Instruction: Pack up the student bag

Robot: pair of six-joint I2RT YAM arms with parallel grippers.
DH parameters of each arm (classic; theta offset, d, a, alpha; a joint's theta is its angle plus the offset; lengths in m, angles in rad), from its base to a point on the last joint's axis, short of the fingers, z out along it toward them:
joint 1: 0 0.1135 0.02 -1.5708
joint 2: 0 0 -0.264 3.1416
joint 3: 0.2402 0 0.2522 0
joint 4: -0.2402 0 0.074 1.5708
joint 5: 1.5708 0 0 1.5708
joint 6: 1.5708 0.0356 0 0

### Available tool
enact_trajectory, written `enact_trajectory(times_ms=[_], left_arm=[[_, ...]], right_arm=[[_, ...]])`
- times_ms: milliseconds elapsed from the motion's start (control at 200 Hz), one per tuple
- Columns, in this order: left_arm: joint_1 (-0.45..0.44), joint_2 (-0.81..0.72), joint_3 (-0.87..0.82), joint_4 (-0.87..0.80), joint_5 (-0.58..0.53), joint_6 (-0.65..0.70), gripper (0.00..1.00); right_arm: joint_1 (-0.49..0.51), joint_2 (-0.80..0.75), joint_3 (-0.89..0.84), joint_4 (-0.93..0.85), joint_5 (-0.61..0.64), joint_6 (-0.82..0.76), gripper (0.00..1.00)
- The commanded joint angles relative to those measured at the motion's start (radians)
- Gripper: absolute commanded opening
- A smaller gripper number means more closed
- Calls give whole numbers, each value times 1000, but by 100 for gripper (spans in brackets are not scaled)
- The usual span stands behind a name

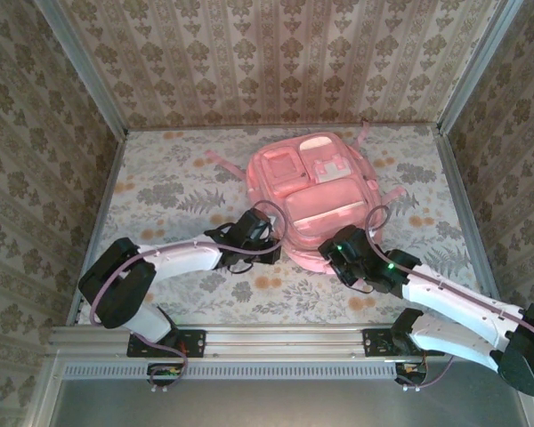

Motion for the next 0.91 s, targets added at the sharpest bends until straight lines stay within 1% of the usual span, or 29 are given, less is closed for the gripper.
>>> enact_trajectory(times_ms=[0, 160, 180, 220, 325, 405, 475, 510, 600, 760, 820, 900], left_arm=[[-46, 1, 34, 25, 3, -7, 0], [-104, 28, 74, 29, -7, -5, 0], [-109, 33, 80, 28, -8, -6, 0], [-121, 39, 90, 31, -9, -4, 0], [-148, 62, 119, 41, -7, -4, 0], [-167, 79, 143, 42, -4, -4, 0], [-185, 90, 165, 40, -1, 0, 0], [-196, 96, 179, 34, 0, 7, 0], [-215, 101, 212, 6, -8, 24, 0], [-217, 91, 222, -36, -34, 41, 0], [-211, 86, 223, -59, -52, 42, 0], [-198, 84, 233, -89, -54, 43, 0]], right_arm=[[24, -9, -23, 35, 0, 135, 57], [32, -10, -39, 34, 37, 178, 59], [31, -11, -43, 30, 43, 184, 61], [32, -13, -52, 28, 50, 195, 62], [31, -26, -85, 54, 82, 215, 63], [31, -35, -103, 68, 116, 218, 63], [30, -43, -115, 68, 153, 218, 60], [26, -47, -121, 69, 170, 215, 55], [6, -54, -137, 78, 197, 208, 39], [-58, -77, -150, 68, 195, 159, 13], [-71, -108, -168, 72, 201, 159, 6], [-80, -157, -193, 91, 210, 156, 0]])
